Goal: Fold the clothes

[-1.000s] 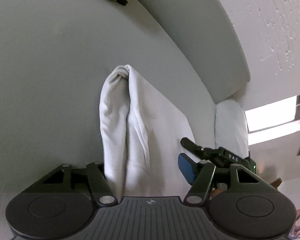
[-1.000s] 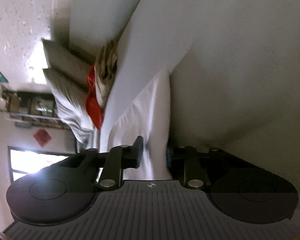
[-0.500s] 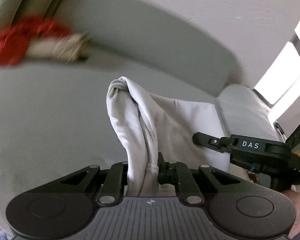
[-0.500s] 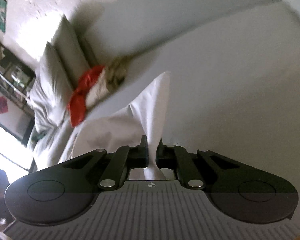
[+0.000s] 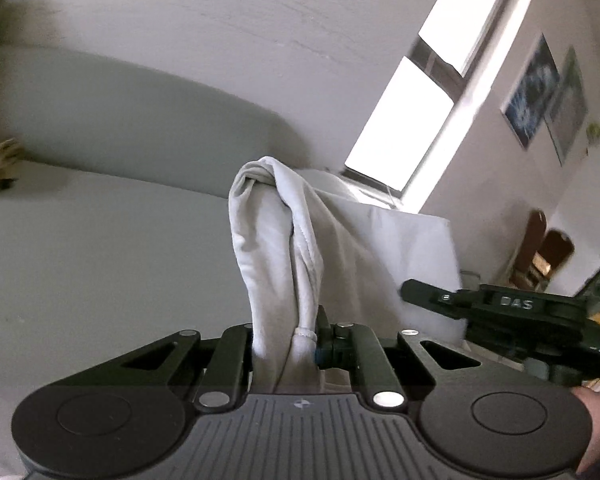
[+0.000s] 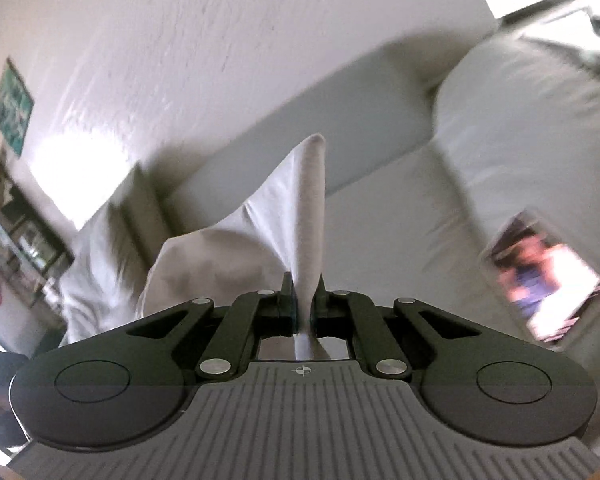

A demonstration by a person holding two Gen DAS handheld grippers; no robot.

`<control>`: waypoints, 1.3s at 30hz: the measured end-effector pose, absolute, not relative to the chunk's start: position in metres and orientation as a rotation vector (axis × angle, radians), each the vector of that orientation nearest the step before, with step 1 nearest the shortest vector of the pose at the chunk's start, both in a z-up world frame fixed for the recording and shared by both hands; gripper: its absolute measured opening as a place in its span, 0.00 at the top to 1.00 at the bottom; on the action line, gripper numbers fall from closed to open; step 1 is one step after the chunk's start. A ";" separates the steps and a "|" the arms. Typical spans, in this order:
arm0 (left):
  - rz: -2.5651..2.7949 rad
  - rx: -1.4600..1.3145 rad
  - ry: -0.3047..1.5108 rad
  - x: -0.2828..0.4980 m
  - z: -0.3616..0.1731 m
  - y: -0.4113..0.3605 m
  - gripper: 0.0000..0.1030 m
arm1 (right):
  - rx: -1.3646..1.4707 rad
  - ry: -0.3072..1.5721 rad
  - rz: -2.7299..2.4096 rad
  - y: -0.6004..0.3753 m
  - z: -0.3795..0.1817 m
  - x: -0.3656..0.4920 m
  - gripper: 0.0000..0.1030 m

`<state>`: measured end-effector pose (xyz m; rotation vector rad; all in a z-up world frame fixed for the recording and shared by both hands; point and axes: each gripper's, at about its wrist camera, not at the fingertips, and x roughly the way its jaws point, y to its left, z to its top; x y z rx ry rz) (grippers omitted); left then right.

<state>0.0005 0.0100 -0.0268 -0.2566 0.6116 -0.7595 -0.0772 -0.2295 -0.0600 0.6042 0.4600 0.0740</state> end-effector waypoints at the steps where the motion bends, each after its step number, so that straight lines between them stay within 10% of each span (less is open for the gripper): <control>1: -0.765 -0.254 0.622 0.001 -0.028 -0.008 0.90 | 0.599 0.445 0.046 -0.242 -0.058 -0.087 0.95; 13: -0.724 -0.173 0.759 0.063 -0.070 -0.197 0.90 | 0.625 0.458 -0.205 -0.399 -0.092 -0.053 0.95; 16: -0.655 -0.150 0.843 0.097 -0.091 -0.225 0.64 | 0.587 0.480 -0.249 -0.424 -0.100 -0.021 0.93; 19: -0.429 -0.105 0.939 0.118 -0.099 -0.227 0.65 | 0.509 0.551 -0.342 -0.441 -0.105 -0.003 0.56; 23: -0.476 -0.136 0.825 0.088 -0.084 -0.194 0.62 | 0.479 0.570 -0.425 -0.449 -0.102 -0.025 0.47; 26: -0.600 -0.089 0.781 0.060 -0.089 -0.187 0.76 | 0.484 0.537 -0.396 -0.440 -0.100 -0.063 0.51; 28: -0.657 -0.016 0.759 0.048 -0.100 -0.197 0.80 | 0.434 0.564 -0.338 -0.419 -0.103 -0.079 0.84; 39: -0.588 0.136 0.975 0.030 -0.111 -0.176 0.85 | 0.307 1.021 -0.379 -0.372 -0.145 -0.089 0.74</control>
